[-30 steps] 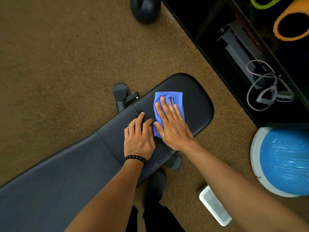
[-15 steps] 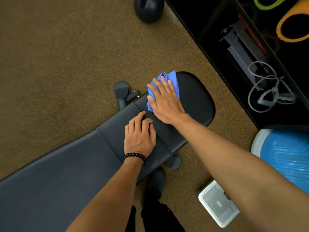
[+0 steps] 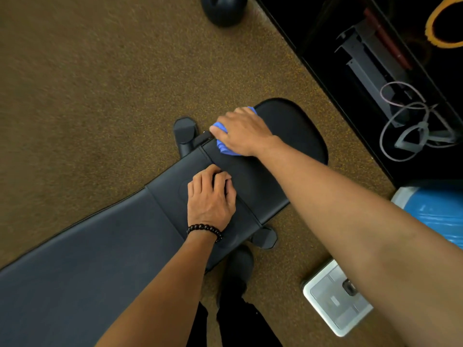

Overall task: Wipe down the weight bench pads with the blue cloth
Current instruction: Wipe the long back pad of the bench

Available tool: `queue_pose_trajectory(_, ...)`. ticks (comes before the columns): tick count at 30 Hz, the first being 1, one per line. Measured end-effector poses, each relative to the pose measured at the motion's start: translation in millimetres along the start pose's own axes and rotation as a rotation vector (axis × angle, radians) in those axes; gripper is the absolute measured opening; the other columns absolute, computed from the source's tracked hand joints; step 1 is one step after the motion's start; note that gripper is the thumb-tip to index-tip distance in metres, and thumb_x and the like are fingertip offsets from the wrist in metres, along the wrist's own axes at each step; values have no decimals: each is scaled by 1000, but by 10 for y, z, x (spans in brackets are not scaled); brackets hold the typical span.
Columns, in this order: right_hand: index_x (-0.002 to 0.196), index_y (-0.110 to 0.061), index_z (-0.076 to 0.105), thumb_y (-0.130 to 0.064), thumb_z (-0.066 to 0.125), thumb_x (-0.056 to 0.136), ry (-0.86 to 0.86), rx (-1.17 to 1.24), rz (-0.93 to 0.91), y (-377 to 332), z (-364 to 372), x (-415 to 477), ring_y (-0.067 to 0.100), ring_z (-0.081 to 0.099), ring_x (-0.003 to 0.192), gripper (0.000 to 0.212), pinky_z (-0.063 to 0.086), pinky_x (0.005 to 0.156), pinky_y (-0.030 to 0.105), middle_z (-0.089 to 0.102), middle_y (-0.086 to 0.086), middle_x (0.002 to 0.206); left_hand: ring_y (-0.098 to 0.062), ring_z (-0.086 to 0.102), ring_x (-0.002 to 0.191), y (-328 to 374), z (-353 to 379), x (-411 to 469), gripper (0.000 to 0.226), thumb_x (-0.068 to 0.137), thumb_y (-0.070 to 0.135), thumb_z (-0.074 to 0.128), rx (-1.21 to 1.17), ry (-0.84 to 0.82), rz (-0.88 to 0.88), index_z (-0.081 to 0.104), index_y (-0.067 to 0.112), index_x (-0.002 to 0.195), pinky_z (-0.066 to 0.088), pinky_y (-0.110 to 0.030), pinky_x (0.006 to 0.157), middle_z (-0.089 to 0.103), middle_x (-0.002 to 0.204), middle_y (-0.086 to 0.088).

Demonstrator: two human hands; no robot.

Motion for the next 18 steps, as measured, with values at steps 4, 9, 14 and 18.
queue_pose_trajectory(4, 105, -11, 67, -47, 33, 104, 52, -70, 138, 361, -104, 82, 32, 57, 109, 50, 35, 102, 42, 69, 12, 111, -26, 54, 100, 3, -13, 1, 20, 102, 29, 53, -5, -12, -12, 69, 16, 104, 43, -38, 81, 62, 118, -5)
queue_pose_trajectory(9, 125, -11, 61, -46, 29, 106, 74, 82, 475, 815, -203, -15, 36, 53, 121, 51, 39, 101, 46, 63, 15, 129, -25, 54, 101, 10, -17, 8, 21, 103, 29, 52, -11, -16, -18, 70, 17, 104, 43, -37, 83, 62, 118, -4)
queue_pose_trajectory(14, 135, -15, 56, -52, 27, 106, 175, 420, 879, 1084, -151, -536, 38, 53, 126, 55, 40, 100, 44, 61, 17, 133, -26, 54, 103, 18, -26, 7, 22, 103, 30, 51, -8, -41, -16, 69, 17, 106, 43, -38, 85, 61, 119, -5)
queue_pose_trajectory(18, 137, -16, 54, -54, 26, 106, 315, 554, 1125, 1031, 66, -1124, 37, 56, 124, 57, 42, 95, 43, 61, 15, 134, -27, 55, 104, 24, -17, 4, 23, 103, 30, 50, -3, -50, -22, 69, 17, 107, 43, -40, 85, 61, 120, -5)
Point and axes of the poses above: each hand's wrist, its own x-axis towards the middle knuckle, its own z-axis out of the palm, y = z × x, the point moved 1 cm from there along x, towards the middle knuckle
